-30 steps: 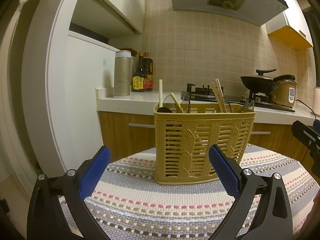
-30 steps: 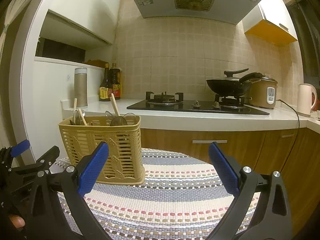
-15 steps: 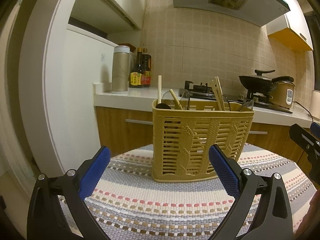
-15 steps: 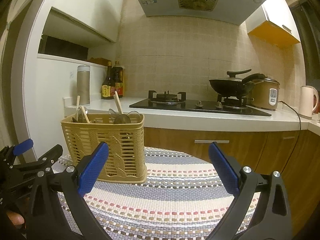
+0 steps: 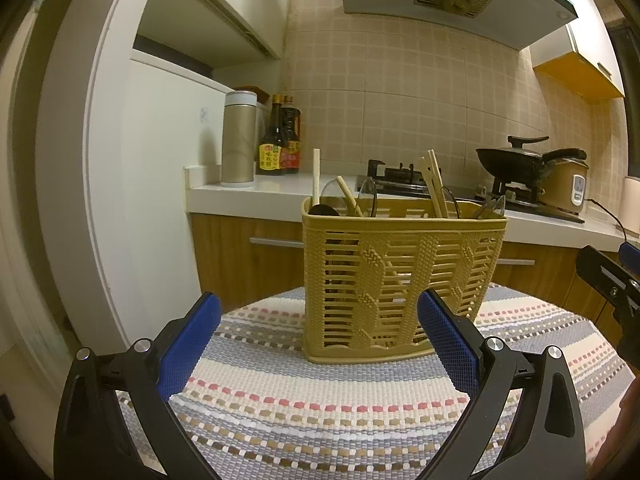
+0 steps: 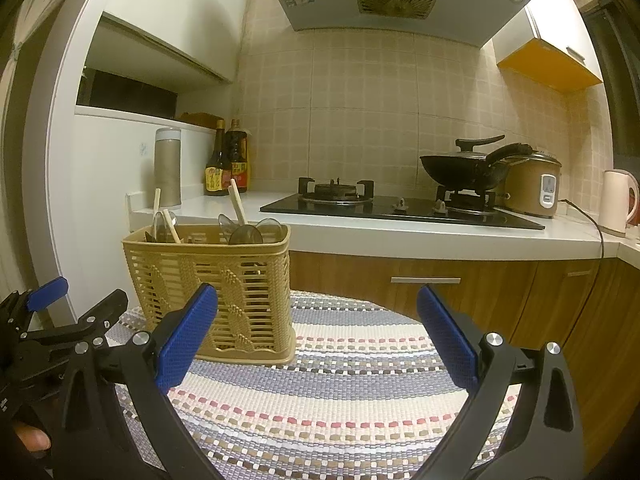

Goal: Organize utensils

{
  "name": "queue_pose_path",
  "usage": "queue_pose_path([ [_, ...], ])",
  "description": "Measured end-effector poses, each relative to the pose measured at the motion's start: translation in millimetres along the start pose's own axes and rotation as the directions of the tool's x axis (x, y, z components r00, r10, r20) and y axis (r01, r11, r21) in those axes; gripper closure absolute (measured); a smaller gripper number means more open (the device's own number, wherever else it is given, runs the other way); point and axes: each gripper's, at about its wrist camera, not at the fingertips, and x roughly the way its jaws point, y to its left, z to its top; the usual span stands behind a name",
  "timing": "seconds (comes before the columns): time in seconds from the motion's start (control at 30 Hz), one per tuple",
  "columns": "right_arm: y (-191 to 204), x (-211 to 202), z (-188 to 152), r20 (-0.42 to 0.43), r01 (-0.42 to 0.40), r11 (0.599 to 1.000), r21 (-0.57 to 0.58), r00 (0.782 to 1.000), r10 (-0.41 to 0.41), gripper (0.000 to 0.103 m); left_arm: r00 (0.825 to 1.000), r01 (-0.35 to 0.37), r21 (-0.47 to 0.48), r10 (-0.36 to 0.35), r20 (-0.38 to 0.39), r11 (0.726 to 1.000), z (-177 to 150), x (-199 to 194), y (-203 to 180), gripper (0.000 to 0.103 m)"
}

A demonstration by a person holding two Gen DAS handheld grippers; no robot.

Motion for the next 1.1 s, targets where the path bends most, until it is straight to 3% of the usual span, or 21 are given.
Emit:
queue_pose_path([
  [0.3,1.3,1.7,-1.3,-0.008,-0.006,1.0,-0.004,1.0,0.006,0.008,1.0,-0.026,0.052,0.025,0.013,0.998,-1.0,-1.6,-8.2,0.008],
  [1.1,-0.7,3.8,-1.5,-0.02,-0.011,1.0,0.014,1.0,0.012,0.008,1.0,-0.017,0.079,0.016,0.01,0.997,-2.1,-0.4,-11.4,0.008],
])
